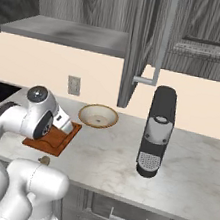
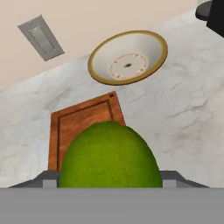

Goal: Open the cabinet. Place the bowl and condiment on the counter. Then place the lime and garlic on the cutting board.

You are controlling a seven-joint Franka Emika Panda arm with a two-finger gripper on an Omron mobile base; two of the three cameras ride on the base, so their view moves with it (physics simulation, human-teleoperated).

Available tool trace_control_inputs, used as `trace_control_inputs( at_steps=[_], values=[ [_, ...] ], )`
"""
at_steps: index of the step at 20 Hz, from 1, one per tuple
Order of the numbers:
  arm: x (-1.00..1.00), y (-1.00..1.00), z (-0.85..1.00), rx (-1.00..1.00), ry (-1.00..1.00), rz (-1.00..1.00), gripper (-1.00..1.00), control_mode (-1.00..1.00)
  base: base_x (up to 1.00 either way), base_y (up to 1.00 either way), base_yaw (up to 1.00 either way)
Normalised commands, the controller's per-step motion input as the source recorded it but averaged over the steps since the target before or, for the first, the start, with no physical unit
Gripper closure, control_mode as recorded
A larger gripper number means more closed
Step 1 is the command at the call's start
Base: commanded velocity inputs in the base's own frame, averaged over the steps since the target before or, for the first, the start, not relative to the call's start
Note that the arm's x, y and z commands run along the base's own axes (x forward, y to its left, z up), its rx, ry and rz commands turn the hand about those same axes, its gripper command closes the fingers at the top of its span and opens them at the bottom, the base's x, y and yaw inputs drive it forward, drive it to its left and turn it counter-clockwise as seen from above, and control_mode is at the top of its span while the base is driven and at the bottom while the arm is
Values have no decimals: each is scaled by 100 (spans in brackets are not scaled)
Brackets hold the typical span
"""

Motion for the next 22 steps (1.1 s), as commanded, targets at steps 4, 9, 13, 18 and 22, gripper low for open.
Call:
trace_control_inputs(
  at_steps=[4,9,13,18,22],
  values=[
    [6,24,2,0,8,0,100,-100,0,0,0],
    [20,30,0,-1,7,0,100,-100,0,0,0],
    [33,26,-1,-1,0,0,100,-100,0,0,0],
    [50,17,-11,0,1,0,100,-100,0,0,0],
    [47,9,-21,-1,0,0,100,-100,0,0,0]
  ],
)
